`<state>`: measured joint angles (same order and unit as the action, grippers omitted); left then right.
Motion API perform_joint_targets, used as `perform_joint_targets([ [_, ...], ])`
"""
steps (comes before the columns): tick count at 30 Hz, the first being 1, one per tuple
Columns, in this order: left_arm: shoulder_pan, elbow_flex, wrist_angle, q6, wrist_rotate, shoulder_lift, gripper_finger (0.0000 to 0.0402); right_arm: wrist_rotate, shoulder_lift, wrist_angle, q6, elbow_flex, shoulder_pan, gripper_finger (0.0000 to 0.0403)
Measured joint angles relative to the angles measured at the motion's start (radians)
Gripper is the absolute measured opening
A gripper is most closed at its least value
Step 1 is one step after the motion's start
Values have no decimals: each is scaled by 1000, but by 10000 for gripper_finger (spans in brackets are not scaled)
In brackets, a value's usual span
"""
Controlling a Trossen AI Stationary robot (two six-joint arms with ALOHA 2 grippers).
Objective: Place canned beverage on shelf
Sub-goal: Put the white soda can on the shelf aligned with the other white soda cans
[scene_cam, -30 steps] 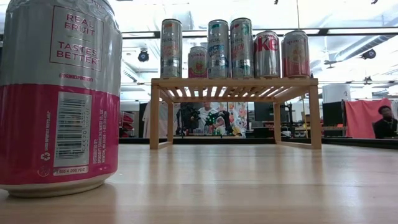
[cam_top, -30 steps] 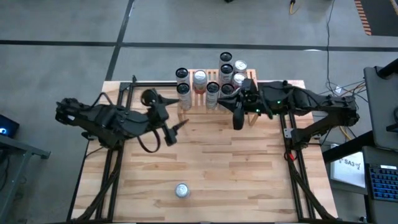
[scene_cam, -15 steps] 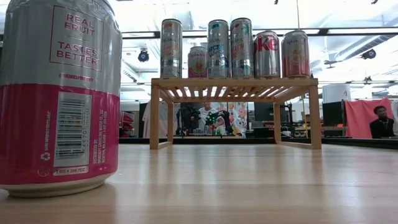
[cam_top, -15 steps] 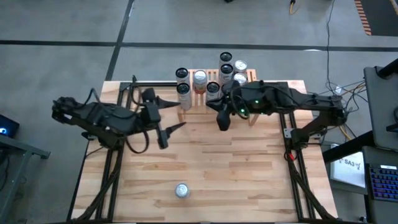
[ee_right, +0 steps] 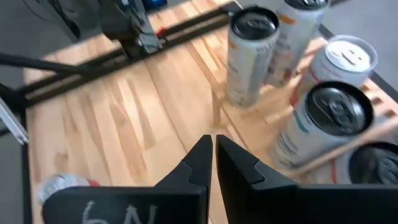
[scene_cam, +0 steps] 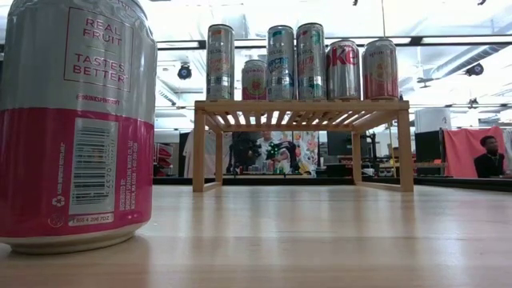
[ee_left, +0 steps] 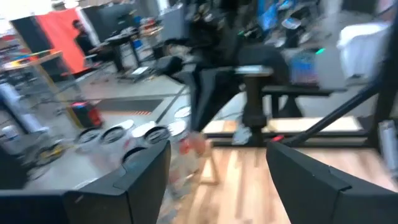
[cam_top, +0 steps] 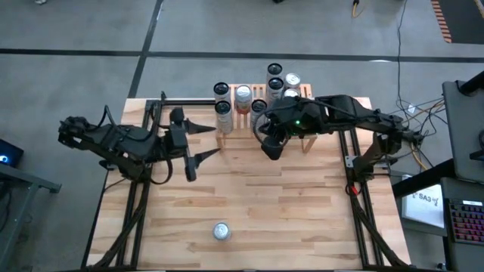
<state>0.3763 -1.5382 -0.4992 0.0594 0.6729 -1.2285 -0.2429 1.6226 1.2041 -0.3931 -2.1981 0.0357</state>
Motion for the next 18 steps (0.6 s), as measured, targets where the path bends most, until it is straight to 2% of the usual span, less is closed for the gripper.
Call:
perform_joint_targets([
  [3, 0, 41, 79, -1, -56, 3, 240, -17, 14, 81, 0, -44, 0, 13],
  [7, 0, 84, 143, -5, -69, 5, 223, -19, 15, 157, -24, -83, -6, 13],
  [14, -2, 100, 122, -13, -65, 22, 191, -17, -24, 258, -165, -86, -1, 13],
  [18, -4, 100, 84, -15, -63, 47, 157, -17, -32, 360, -283, -86, 40, 13],
])
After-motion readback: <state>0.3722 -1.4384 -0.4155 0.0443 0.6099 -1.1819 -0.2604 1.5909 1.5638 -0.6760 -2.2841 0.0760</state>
